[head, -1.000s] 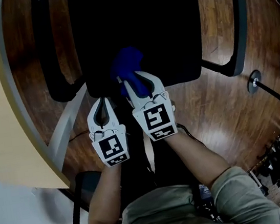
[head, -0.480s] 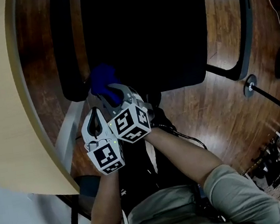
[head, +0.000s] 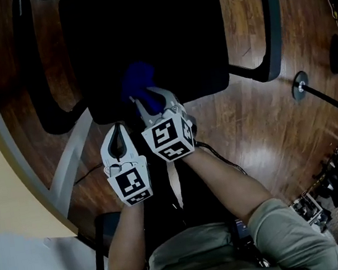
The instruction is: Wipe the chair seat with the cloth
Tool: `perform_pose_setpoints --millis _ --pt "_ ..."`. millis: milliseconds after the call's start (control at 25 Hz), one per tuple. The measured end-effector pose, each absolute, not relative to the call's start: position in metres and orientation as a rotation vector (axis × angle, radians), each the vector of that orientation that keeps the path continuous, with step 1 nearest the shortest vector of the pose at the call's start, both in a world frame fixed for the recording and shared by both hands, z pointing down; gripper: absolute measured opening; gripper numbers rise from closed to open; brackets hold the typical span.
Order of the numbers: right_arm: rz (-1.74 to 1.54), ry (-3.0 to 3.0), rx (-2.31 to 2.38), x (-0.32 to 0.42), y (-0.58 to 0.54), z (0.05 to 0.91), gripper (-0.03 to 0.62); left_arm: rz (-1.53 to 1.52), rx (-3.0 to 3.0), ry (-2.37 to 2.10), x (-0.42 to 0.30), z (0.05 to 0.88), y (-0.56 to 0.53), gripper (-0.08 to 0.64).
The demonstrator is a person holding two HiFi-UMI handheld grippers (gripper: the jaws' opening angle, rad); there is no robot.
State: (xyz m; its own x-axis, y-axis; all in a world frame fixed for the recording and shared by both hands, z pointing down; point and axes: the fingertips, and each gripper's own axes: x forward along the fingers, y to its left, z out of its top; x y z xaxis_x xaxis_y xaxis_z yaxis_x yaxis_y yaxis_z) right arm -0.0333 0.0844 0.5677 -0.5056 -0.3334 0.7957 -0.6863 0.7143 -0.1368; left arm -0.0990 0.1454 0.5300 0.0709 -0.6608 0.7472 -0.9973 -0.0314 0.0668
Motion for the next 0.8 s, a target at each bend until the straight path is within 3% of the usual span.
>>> perform_pose_setpoints --millis 400,800 --pt "0.68 -1.976 1.131 0.137 0.052 0.552 0.086 0.753 1.976 -1.473 0.03 0.505 0.099 0.005" --pt "0.773 -1.915 1.271 0.238 0.061 0.563 0.086 0.772 2.078 -1.442 0.118 0.51 0.077 0.005"
